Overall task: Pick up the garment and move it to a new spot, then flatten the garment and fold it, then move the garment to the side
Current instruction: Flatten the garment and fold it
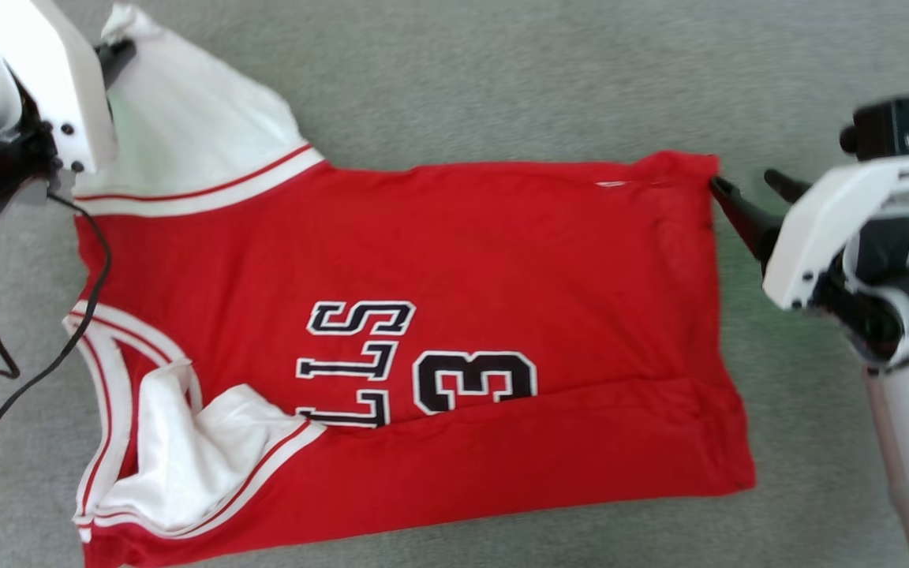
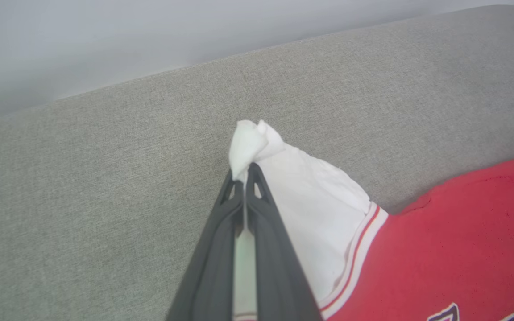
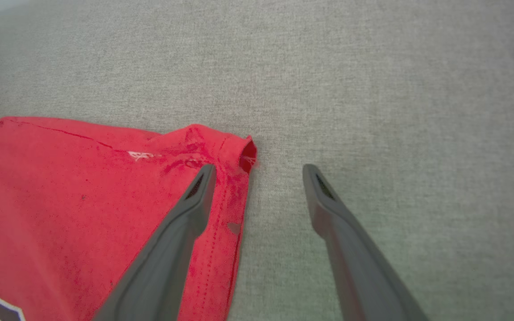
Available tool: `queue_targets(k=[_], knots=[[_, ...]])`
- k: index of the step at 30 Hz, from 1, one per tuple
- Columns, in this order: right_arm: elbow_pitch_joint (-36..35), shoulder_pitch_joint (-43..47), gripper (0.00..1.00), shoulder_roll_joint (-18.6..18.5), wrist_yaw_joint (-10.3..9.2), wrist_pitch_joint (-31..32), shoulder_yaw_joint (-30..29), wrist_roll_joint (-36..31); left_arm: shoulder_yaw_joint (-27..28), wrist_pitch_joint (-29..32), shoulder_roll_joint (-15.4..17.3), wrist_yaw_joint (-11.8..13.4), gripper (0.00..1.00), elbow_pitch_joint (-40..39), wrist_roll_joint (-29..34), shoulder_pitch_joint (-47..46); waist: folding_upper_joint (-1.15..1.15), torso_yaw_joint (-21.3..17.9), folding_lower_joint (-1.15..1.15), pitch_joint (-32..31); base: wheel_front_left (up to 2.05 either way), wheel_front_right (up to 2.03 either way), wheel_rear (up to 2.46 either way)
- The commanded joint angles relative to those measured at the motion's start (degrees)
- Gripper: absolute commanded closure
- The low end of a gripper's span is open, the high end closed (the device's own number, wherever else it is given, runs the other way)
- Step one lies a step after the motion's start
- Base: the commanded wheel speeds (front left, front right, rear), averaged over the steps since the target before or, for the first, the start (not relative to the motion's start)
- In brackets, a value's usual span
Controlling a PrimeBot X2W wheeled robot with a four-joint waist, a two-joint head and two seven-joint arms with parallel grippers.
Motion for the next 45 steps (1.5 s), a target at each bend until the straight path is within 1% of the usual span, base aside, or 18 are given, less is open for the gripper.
queue_targets(k=[1, 6, 9, 10, 11, 12, 15, 20, 26, 29, 30, 33, 36, 40, 42, 43, 44, 45], knots=[[1.0, -1.6, 0.0, -0.2, -0.02, 0.8, 0.2, 0.5, -0.2, -0.5, -0.5, -0.2, 1.0, -0.3, 0.4, -0.7, 0.0, 1.5, 0.0, 1.4, 0.0, 0.0, 0.0], [7.9, -6.8, 0.0, -0.5, -0.02, 6.7, 1.4, 0.3, -0.6, -1.7, -1.2, -0.4, 1.0, -2.1, 1.2, -1.7, 0.0, 3.4, 0.0, 3.4, 0.0, 0.0, 0.0], [12.3, -7.6, 0.0, -0.3, -0.02, 11.0, 2.9, 0.4, -0.9, -2.4, -1.7, -0.6, 1.0, -2.2, 1.2, -1.4, 0.0, 4.2, 0.0, 3.7, 0.0, 0.0, 0.0], [13.5, -7.6, 0.31, 0.1, -0.02, 12.4, 3.2, 0.4, -1.0, -2.5, -1.7, -0.7, 1.0, -2.1, 1.2, -1.2, 0.0, 4.3, 0.0, 3.7, 0.0, 0.0, 0.0], [14.4, -7.7, 0.78, 0.4, -0.02, 13.6, 3.2, 0.2, -1.0, -2.6, -1.7, -0.8, 1.0, -2.1, 1.2, -1.0, 0.0, 4.4, 0.0, 3.6, 0.0, 0.0, 0.0], [15.1, -7.8, 1.0, 0.6, -0.02, 14.6, 3.3, 0.0, -1.0, -2.8, -1.7, -0.8, 1.0, -2.0, 1.2, -0.8, 0.0, 4.5, 0.0, 3.5, 0.0, 0.0, 0.0], [14.8, -9.0, 1.0, 0.3, -0.02, 14.7, 3.1, -0.6, -0.8, -3.8, -1.8, -0.8, 1.0, -1.6, 1.0, 0.0, 0.0, 4.7, 0.0, 2.8, 0.0, 0.0, 0.0], [10.8, -10.0, 1.0, -1.0, -0.02, 10.3, 1.7, -1.7, 0.6, -7.2, -2.1, -0.4, 1.0, -1.0, -0.2, 2.6, 0.0, 5.0, 0.0, -0.2, 0.0, 0.0, 0.0], [5.6, -5.8, 1.0, -1.6, -0.03, 6.6, 0.1, -1.3, 3.2, -12.7, -1.2, 0.8, 1.0, -3.3, -2.2, 10.2, 0.0, 5.3, 0.0, -5.6, 0.0, 0.0, 0.0], [3.0, -2.2, 1.0, -2.0, -0.03, 5.4, -0.8, -1.1, 4.8, -15.9, -0.7, 2.3, 1.0, -5.7, -3.2, 15.9, 0.0, 5.8, 0.0, -8.4, 0.0, 0.0, 0.0], [0.5, 2.5, 1.0, -1.7, -0.03, 5.1, -2.1, -0.3, 5.8, -17.7, -0.7, 3.7, 1.0, -8.8, -5.0, 22.5, 0.0, 6.6, 0.0, -10.8, 0.0, 0.0, 0.0], [-1.8, 7.2, 1.0, -1.8, -0.02, 4.7, -2.7, -1.2, 6.8, -19.4, 0.0, 5.5, 1.0, -11.4, -6.2, 29.1, 0.0, 7.0, 0.0, -13.0, 0.0, 0.0, 0.0], [-3.5, 12.4, 1.0, -0.9, -0.03, 4.3, -3.0, -1.4, 7.4, -20.9, -0.1, 7.1, 1.0, -13.5, -7.6, 36.3, 0.0, 7.2, 0.0, -14.9, 0.0, 0.0, 0.0], [-4.9, 19.1, 1.0, -0.1, -0.03, 3.6, -3.8, -1.3, 7.3, -21.7, -1.2, 8.3, 1.0, -14.6, -10.4, 45.1, 0.0, 7.6, 0.0, -17.0, 0.0, 0.0, 0.0], [-5.0, 22.1, 1.0, 0.6, -0.02, 3.1, -4.3, -0.9, 6.8, -21.9, -2.4, 8.8, 1.0, -14.1, -11.6, 48.9, 0.0, 7.6, 0.0, -17.8, 0.0, 0.0, 0.0], [-4.8, 23.5, 0.87, 0.7, -0.02, 2.7, -4.3, -1.1, 6.5, -22.0, -2.9, 8.8, 1.0, -13.7, -12.1, 50.4, 0.0, 7.5, 0.0, -18.1, 0.0, 0.0, 0.0], [-4.4, 24.9, 0.55, 1.2, -0.02, 2.6, -4.6, -0.9, 6.2, -22.3, -3.7, 8.9, 0.77, -13.3, -12.7, 51.6, 0.0, 7.5, 0.0, -18.3, 0.0, 0.0, 0.0], [-4.0, 26.1, 0.0, 1.6, -0.02, 2.0, -4.8, -0.7, 5.9, -22.6, -4.6, 8.8, 0.31, -12.8, -13.1, 52.4, 0.0, 7.5, 0.0, -18.3, 0.0, 0.0, 0.0]])
